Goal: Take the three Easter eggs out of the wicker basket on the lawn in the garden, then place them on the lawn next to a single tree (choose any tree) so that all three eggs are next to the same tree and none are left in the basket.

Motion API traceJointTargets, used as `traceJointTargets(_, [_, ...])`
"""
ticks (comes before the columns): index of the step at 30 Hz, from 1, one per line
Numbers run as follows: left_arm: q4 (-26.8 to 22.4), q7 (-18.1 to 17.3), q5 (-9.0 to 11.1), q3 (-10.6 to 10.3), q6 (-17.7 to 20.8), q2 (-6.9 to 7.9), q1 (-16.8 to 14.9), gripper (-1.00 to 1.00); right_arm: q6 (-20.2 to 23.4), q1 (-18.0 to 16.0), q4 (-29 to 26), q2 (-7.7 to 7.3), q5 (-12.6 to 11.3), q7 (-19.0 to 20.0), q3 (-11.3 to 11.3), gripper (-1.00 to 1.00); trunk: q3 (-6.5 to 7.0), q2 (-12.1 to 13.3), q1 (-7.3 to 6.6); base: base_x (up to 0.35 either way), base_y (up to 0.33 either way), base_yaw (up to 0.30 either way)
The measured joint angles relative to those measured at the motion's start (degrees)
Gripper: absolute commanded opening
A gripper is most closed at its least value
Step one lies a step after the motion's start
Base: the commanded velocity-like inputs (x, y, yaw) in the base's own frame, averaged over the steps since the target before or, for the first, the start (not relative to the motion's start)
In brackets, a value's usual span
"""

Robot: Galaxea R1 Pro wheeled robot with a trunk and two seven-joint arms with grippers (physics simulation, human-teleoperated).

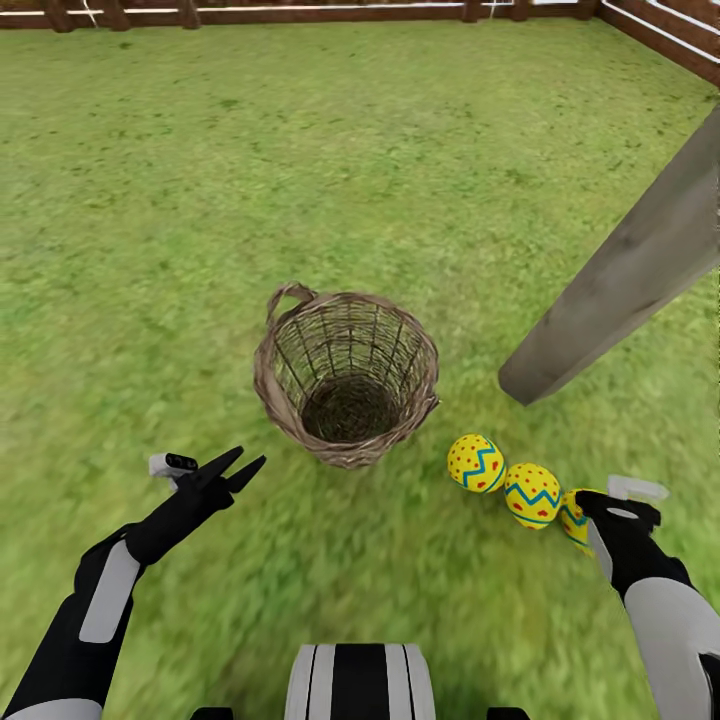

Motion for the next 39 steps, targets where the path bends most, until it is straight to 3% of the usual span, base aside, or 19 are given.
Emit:
traceJointTargets(3, [-0.1,0.1,0.0,0.2,0.5,0.36,0.0,1.0,8.9,0.0,-5.4,-0.15,0.1,4.2,-0.2,1.0,0.67,0.0,-0.08,0.0,0.0,0.0])
traceJointTargets(5, [-0.5,0.2,-0.1,0.3,0.8,0.99,-0.1,1.0,14.6,0.0,-10.2,-0.55,0.4,9.6,-2.1,1.0,1.11,0.1,-0.13,-0.087,0.0,0.0])
traceJointTargets(7, [-0.3,0.2,0.0,0.4,1.0,3.26,-0.3,1.0,18.5,0.1,-12.8,-0.71,0.4,14.5,-3.6,1.0,1.55,0.1,-0.15,-0.304,0.0,0.0])
traceJointTargets(9, [0.1,0.2,0.0,0.5,1.0,4.03,-0.3,1.0,19.1,0.1,-13.0,-0.8,0.3,15.5,-3.7,1.0,1.99,0.1,-0.2,-0.334,0.0,0.0])
traceJointTargets(21, [0.3,0.5,-0.3,0.9,0.9,4.56,-0.3,1.0,20.2,0.1,-13.0,-1.09,0.4,16.5,-3.7,1.0,4.65,0.3,-0.53,-0.297,0.0,0.0])
traceJointTargets(24, [1.6,7.3,-0.5,0.9,1.0,6.02,-0.8,1.0,23.1,0.1,-13.0,-1.38,0.4,17.1,-3.6,1.0,5.32,0.3,-0.62,-0.014,0.0,0.0])
traceJointTargets(27, [1.9,15.5,-0.5,0.5,1.1,6.52,-1.5,1.0,25.0,0.1,-12.6,-1.75,0.6,25.0,-3.5,1.0,5.99,0.4,-0.69,-0.001,0.0,0.0])
traceJointTargets(31, [2.2,20.5,-0.5,0.0,1.4,7.93,-1.1,1.0,25.2,0.6,-12.0,-2.32,0.6,27.6,-3.4,1.0,6.87,0.4,-0.8,0.0,0.0,0.0])
traceJointTargets(32, [2.8,22.8,-1.1,-0.1,2.2,8.14,-1.0,1.0,25.1,0.9,-11.9,-2.28,0.6,27.8,-3.3,1.0,7.09,0.4,-0.82,0.0,0.0,0.0])
traceJointTargets(33, [4.3,24.4,-2.9,-0.2,2.9,8.19,-0.9,1.0,25.0,1.8,-11.7,-2.18,0.7,27.9,-3.3,1.0,7.31,0.4,-0.85,0.0,0.0,0.0])
traceJointTargets(34, [6.0,25.1,-5.7,-0.3,3.1,8.2,-0.8,1.0,24.8,3.1,-11.3,-2.03,0.7,28.0,-3.3,1.0,7.53,0.5,-0.87,0.0,0.0,0.0])
traceJointTargets(35, [8.6,25.4,-10.7,-0.3,3.1,8.0,-0.7,1.0,24.7,5.4,-10.7,-1.91,0.8,28.0,-3.2,1.0,7.75,0.5,-0.89,0.0,0.0,0.0])
traceJointTargets(36, [11.0,25.6,-14.0,-0.3,3.1,7.72,-0.7,1.0,24.7,7.1,-8.8,-1.84,0.8,28.0,-3.0,1.0,7.97,0.5,-0.92,0.0,0.0,0.0])
traceJointTargets(37, [14.8,25.6,-17.1,-0.4,2.9,7.54,-0.7,1.0,24.3,8.2,-5.2,-1.81,0.9,28.1,-1.4,1.0,8.19,0.5,-0.94,0.0,0.0,0.0])
traceJointTargets(38, [18.2,25.6,-19.5,-0.4,2.7,7.37,-0.7,1.0,23.5,8.6,-1.8,-1.85,0.9,28.1,0.4,1.0,8.41,0.5,-0.97,0.0,0.0,0.0])
traceJointTargets(39, [19.6,25.6,-20.4,-0.4,2.6,7.31,-0.7,1.0,23.0,8.7,-0.3,-1.86,0.9,28.1,1.3,1.0,8.64,0.5,-1.0,0.0,0.0,0.0])
